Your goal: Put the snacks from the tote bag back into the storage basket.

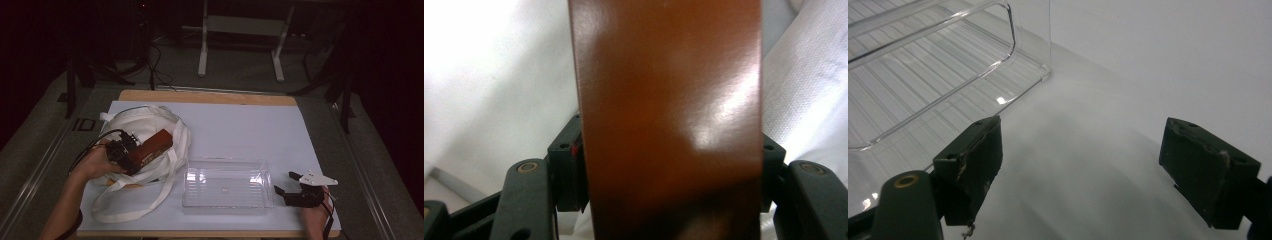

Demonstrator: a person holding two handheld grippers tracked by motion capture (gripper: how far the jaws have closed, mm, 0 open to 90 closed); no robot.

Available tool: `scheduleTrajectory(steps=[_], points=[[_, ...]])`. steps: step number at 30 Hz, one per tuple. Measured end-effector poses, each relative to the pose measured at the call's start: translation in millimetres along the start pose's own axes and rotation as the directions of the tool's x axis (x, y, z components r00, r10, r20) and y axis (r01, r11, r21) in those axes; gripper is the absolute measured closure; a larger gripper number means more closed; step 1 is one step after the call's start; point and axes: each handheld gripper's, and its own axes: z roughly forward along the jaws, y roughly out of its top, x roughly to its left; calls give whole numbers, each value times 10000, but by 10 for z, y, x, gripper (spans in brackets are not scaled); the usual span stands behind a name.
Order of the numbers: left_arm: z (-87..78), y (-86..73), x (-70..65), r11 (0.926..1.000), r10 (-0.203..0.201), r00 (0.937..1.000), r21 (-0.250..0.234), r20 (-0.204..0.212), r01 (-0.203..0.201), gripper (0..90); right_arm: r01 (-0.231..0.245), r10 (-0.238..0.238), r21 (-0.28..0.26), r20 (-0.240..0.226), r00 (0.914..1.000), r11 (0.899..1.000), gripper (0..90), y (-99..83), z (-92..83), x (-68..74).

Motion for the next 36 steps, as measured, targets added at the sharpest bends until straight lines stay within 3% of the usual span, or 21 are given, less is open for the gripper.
scheduleTrajectory(steps=[2, 8, 14, 18, 25, 36], points=[[28, 12, 2, 9997, 74, 10000, 223, -49, -72, 379, -2, 2, 4, -3, 10000, 10000, 175, 0, 0, 0], [14, 21, -12, 9989, 401, 9991, 259, -163, -397, 411, 0, 0, 7, -2, 10000, 10000, 175, 0, 0, 0], [-15, -33, 42, 9993, 295, 9993, -220, 219, -291, 431, -2, 2, -2, -8, 10000, 10000, 175, 0, 0, -1], [-34, -46, 42, 9986, 439, 9990, -293, 68, -437, 436, -4, 4, 4, 2, 10000, 10000, 175, 0, -1, 1], [-96, -76, 81, 9986, 356, 9993, -385, 65, -354, 438, 0, 0, -14, 10, 10000, 10000, 174, -1, -4, 0], [-267, -145, 127, 9946, 291, 9995, -997, 88, -281, 439, 2, -2, 2, 13, 10000, 10000, 175, 0, -3, 2]])
